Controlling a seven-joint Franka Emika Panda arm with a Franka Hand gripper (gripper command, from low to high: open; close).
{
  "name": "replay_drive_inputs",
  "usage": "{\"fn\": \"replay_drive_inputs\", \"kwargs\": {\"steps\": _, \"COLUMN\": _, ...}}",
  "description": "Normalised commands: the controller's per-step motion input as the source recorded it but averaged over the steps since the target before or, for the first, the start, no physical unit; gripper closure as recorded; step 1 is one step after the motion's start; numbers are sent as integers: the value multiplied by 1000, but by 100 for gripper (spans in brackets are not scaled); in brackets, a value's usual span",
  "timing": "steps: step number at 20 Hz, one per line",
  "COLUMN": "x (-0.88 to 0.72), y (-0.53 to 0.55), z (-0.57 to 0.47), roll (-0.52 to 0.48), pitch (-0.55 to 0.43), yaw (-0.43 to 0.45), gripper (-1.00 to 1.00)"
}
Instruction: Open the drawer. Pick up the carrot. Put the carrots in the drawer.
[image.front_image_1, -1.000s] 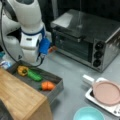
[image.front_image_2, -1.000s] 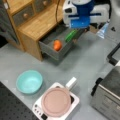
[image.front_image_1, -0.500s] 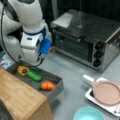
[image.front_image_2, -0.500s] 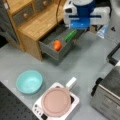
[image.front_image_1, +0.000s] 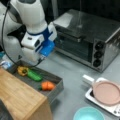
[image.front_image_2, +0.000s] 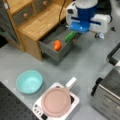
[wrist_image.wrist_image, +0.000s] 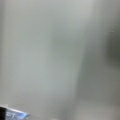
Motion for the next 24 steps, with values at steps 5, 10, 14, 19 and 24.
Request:
{"fn": "replay_drive_inputs", "kwargs": {"steps": 5, "x": 36, "y": 217, "z": -220, "roll": -7, "pitch": -218, "yaw": -141, "gripper": -100}}
{"fn": "replay_drive_inputs", "kwargs": {"steps": 10, "x": 77, "y": 136, "z": -134, "roll": 14, "pitch": -134, "yaw": -113, "gripper": -100}}
{"fn": "replay_drive_inputs", "kwargs": {"steps": 14, "x": 114, "y": 52, "z": -39, "roll": 20, "pitch": -78, "yaw": -86, "gripper": -100}}
{"fn": "replay_drive_inputs", "kwargs": {"steps": 19, "x": 146, "y": 2, "z": -20, "roll": 17, "pitch": -50, "yaw": -68, "gripper": -100}}
{"fn": "replay_drive_inputs", "kwargs": {"steps": 24, "x": 203, "y": -54, "z": 22, "roll": 11, "pitch": -18, "yaw": -47, "gripper": -100}}
